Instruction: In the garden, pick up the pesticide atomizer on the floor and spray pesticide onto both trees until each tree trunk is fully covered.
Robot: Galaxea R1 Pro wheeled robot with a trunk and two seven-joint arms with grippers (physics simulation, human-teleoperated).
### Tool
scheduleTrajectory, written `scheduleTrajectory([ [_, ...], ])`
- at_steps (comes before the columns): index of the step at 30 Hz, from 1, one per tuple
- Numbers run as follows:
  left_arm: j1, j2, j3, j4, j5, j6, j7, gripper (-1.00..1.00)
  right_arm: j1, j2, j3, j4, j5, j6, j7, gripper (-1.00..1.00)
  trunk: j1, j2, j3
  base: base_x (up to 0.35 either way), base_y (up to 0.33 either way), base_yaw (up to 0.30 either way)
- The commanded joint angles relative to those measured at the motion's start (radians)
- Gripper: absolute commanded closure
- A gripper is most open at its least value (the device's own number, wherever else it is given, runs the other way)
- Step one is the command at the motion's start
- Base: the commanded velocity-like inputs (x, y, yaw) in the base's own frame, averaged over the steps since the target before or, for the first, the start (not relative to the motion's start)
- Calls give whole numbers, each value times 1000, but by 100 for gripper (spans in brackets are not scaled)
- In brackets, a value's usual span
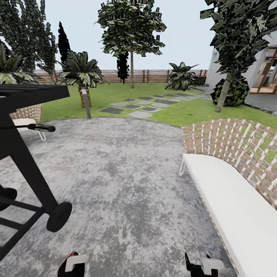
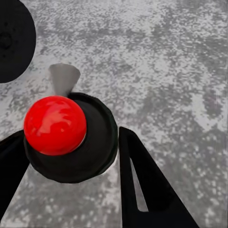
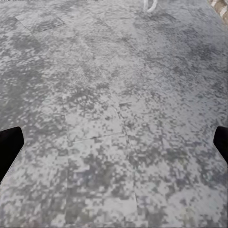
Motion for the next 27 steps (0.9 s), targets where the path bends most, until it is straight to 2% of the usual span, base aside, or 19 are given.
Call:
scheduleTrajectory([
  [1, 0, 0, 0, 0, 0, 0, 0, 100, 0, 0, 0, 0, 0, 0, 0, -100, 0, 0, 0, 339, 0, 0],
  [27, 0, 0, -1, 1, -1, 0, 0, 100, 0, 0, 1, 0, -1, 0, 0, -100, 0, 0, 0, 339, 0, 0],
])
